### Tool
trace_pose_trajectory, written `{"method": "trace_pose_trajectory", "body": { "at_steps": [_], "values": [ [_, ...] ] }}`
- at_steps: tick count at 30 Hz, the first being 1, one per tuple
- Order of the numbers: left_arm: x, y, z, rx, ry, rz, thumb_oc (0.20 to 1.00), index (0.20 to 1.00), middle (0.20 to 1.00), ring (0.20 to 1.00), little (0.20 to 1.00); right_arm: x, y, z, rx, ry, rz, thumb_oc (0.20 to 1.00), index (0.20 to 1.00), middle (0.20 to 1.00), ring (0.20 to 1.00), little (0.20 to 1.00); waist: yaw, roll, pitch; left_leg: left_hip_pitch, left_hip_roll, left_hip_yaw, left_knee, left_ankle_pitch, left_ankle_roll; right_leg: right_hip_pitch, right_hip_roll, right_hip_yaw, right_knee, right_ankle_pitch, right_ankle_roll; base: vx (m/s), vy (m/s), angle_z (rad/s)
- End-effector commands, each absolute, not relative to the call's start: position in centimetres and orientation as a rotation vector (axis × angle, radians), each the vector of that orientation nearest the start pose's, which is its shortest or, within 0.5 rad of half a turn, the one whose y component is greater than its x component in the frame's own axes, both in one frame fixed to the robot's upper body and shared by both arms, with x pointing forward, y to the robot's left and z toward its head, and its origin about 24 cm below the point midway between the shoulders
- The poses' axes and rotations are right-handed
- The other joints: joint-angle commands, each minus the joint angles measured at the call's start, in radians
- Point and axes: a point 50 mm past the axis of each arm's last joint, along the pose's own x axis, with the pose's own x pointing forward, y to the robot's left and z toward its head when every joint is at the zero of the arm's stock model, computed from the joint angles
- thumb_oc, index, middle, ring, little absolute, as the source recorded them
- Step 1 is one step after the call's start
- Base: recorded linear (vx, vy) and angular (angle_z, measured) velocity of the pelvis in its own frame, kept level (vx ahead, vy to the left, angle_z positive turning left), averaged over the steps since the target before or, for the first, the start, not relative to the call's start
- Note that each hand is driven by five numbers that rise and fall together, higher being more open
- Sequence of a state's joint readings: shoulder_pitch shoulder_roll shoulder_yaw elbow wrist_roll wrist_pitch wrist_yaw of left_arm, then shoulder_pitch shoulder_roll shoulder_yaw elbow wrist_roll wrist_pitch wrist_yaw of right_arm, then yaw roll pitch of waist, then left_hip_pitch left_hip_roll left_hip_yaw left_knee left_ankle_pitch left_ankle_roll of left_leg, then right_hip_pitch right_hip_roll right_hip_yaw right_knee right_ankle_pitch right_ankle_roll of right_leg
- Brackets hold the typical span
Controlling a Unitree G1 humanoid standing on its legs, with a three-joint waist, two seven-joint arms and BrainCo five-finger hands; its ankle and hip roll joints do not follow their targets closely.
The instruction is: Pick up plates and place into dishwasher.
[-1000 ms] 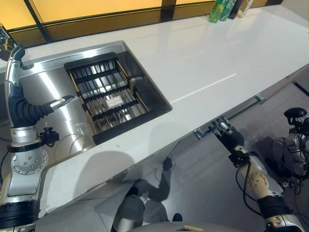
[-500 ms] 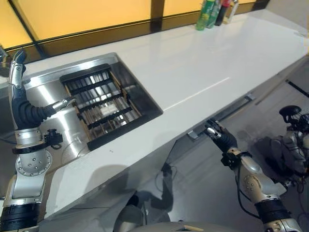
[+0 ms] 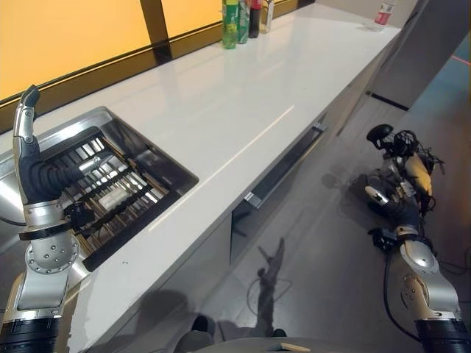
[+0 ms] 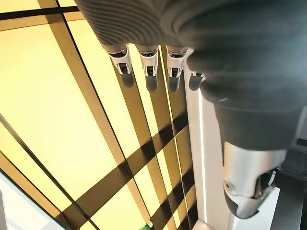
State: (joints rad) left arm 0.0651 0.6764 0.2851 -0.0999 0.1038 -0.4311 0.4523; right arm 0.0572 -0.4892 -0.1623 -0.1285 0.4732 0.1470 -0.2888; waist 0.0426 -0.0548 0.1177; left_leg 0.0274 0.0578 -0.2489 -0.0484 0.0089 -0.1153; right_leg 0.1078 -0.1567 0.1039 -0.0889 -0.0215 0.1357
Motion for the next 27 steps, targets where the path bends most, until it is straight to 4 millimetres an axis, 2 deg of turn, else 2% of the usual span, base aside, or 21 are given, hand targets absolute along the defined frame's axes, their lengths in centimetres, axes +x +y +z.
{"method": "trace_pose_trajectory", "body": {
  "at_steps": [1,3,6,7,12,16,17,19,22,24,27],
  "values": [
    [21.9,28.6,18.6,0.665,-0.778,0.461,1.000,1.000,1.000,1.000,1.000,24.6,-26.0,17.1,-0.152,-0.434,-0.233,1.000,1.000,1.000,1.000,1.000,0.029,0.014,-0.083,0.011,0.096,-0.076,0.030,-0.089,-0.045,-0.124,-0.132,0.006,0.058,0.094,0.118,0.01,0.030,0.04],
    [22.1,28.5,18.5,0.652,-0.777,0.456,1.000,1.000,1.000,1.000,1.000,24.7,-25.0,18.2,-0.155,-0.498,-0.173,1.000,1.000,1.000,1.000,1.000,0.037,0.015,-0.085,0.010,0.096,-0.079,0.031,-0.089,-0.047,-0.123,-0.133,0.002,0.058,0.092,0.118,0.00,0.000,0.00],
    [22.5,27.8,18.4,0.594,-0.787,0.433,1.000,1.000,1.000,1.000,1.000,24.8,-22.3,20.6,-0.162,-0.647,-0.001,1.000,1.000,1.000,1.000,1.000,0.060,0.012,-0.092,0.006,0.097,-0.088,0.034,-0.088,-0.050,-0.116,-0.137,-0.012,0.056,0.088,0.117,0.01,0.003,0.01],
    [22.7,27.3,18.3,0.537,-0.791,0.426,1.000,1.000,1.000,1.000,1.000,24.9,-20.7,21.6,-0.148,-0.706,0.106,1.000,1.000,1.000,1.000,1.000,0.078,0.010,-0.095,0.004,0.099,-0.095,0.034,-0.086,-0.054,-0.110,-0.139,-0.025,0.054,0.085,0.116,0.02,0.007,0.10],
    [23.3,26.1,17.9,0.409,-0.779,0.427,1.000,1.000,1.000,1.000,1.000,25.2,-16.3,23.3,-0.106,-0.796,0.320,1.000,1.000,1.000,1.000,1.000,0.137,0.001,-0.106,-0.011,0.117,-0.119,0.038,-0.072,-0.067,-0.089,-0.145,-0.072,0.043,0.079,0.108,0.04,-0.001,0.23],
    [23.3,25.8,17.5,0.343,-0.762,0.449,1.000,1.000,1.000,1.000,1.000,25.7,-13.6,23.5,-0.083,-0.787,0.431,1.000,1.000,1.000,1.000,1.000,0.184,-0.009,-0.104,-0.034,0.136,-0.117,0.053,-0.058,-0.082,-0.079,-0.134,-0.119,0.045,0.066,0.089,0.02,-0.008,0.34],
    [23.3,25.8,17.5,0.291,-0.753,0.461,1.000,1.000,1.000,1.000,1.000,25.8,-12.6,23.3,-0.079,-0.771,0.454,1.000,1.000,1.000,1.000,1.000,0.211,-0.016,-0.096,-0.047,0.140,-0.099,0.074,-0.058,-0.088,-0.068,-0.126,-0.144,0.047,0.055,0.074,0.03,0.001,0.44],
    [23.3,25.5,17.5,0.251,-0.752,0.443,1.000,1.000,1.000,1.000,1.000,26.0,-12.1,23.0,-0.068,-0.754,0.449,1.000,1.000,1.000,1.000,1.000,0.228,-0.023,-0.079,-0.073,0.131,-0.085,0.111,-0.059,-0.092,-0.056,-0.125,-0.178,0.048,0.052,0.065,-0.01,-0.005,0.68],
    [23.7,24.6,17.3,0.190,-0.753,0.401,1.000,1.000,1.000,1.000,1.000,26.8,-11.1,21.7,-0.049,-0.717,0.400,1.000,1.000,1.000,1.000,1.000,0.268,-0.039,-0.049,-0.110,0.110,-0.071,0.136,-0.054,-0.092,-0.035,-0.140,-0.263,0.047,0.062,0.070,-0.06,0.049,1.01],
    [23.9,24.3,17.3,0.173,-0.740,0.380,1.000,1.000,1.000,1.000,1.000,27.3,-10.1,21.3,-0.015,-0.684,0.392,1.000,1.000,1.000,1.000,1.000,0.287,-0.040,-0.045,-0.099,0.095,-0.091,0.128,-0.074,-0.082,-0.027,-0.157,-0.281,0.052,0.058,0.077,0.04,0.197,0.98],
    [24.1,23.9,17.0,0.191,-0.720,0.371,1.000,1.000,1.000,1.000,1.000,27.7,-9.2,20.0,0.039,-0.616,0.407,1.000,1.000,1.000,1.000,1.000,0.286,-0.030,-0.041,-0.076,0.062,-0.077,0.116,-0.080,-0.056,-0.043,-0.208,-0.284,0.098,0.075,0.084,0.03,0.285,0.56]
  ]
}}
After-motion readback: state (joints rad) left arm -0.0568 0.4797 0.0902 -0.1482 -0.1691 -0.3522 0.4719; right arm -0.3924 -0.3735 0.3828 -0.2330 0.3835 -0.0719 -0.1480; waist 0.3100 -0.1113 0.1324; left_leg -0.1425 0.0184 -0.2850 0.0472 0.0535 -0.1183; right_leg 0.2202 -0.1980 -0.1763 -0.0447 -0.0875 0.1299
